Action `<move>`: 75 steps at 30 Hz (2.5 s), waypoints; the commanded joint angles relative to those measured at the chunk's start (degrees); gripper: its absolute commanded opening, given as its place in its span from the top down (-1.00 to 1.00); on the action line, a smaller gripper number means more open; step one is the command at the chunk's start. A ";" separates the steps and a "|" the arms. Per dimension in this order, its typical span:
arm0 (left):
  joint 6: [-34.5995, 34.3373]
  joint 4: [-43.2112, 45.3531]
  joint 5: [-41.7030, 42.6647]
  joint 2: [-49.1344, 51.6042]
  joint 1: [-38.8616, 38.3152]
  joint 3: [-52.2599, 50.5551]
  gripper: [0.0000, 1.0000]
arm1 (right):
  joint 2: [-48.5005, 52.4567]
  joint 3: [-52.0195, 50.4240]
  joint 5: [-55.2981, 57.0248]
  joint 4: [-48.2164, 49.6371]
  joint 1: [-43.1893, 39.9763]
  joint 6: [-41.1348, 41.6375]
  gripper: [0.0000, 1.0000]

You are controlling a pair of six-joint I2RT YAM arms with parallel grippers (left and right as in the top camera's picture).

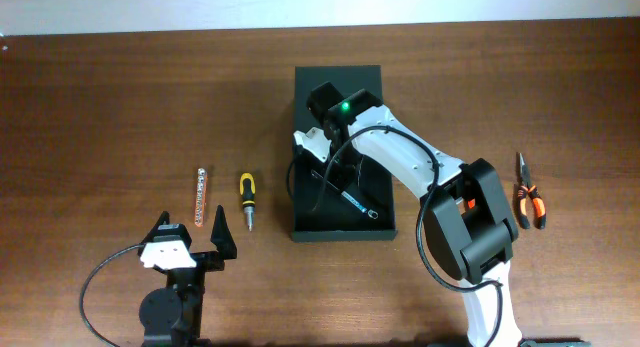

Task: Pack container
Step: 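Lower the wrench into the black box and open the right gripper, then withdraw the right gripper up and right toward the pliers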

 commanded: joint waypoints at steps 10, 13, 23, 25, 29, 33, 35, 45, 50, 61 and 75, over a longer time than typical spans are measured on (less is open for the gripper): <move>0.94 -0.26 0.42 -0.07 -0.22 -0.13 -0.98 | 1.42 -0.31 -1.33 0.13 0.35 0.50 0.92; 0.94 -0.26 0.42 -0.07 -0.22 -0.13 -0.99 | 2.27 -0.31 -1.33 0.17 0.35 0.50 0.92; 0.94 -0.26 0.42 -0.07 -0.22 -0.13 -0.99 | 2.80 -0.31 -1.31 1.11 0.31 0.50 0.92; 0.94 -0.26 0.42 -0.07 -0.22 -0.13 -0.99 | 2.84 -0.31 -1.31 1.27 0.31 0.50 0.92; 0.94 -0.26 0.42 -0.07 -0.22 -0.13 -0.98 | 2.95 -0.31 -1.31 1.27 0.24 0.50 0.92; 0.94 -0.26 0.42 -0.07 -0.22 -0.13 -0.99 | 3.43 -0.35 -1.33 1.42 0.24 0.52 0.92; 0.94 -0.26 0.42 -0.07 -0.22 -0.11 -0.99 | 3.98 -0.35 -1.31 1.42 0.24 0.50 0.92; 0.94 -0.26 0.42 -0.07 -0.22 -0.13 -0.98 | 4.74 -0.35 -1.25 0.79 0.24 0.48 0.66; 0.94 -0.26 0.42 -0.07 -0.22 -0.13 -0.98 | 4.74 -0.35 -1.25 0.35 0.24 0.48 0.46; 0.94 -0.26 0.42 -0.07 -0.22 -0.13 -0.99 | 4.74 2.25 -1.05 -3.72 0.24 0.46 0.21; 0.94 -0.26 0.42 -0.07 -0.22 -0.13 -0.99 | 4.74 28.41 0.17 -16.48 -2.97 1.25 -0.11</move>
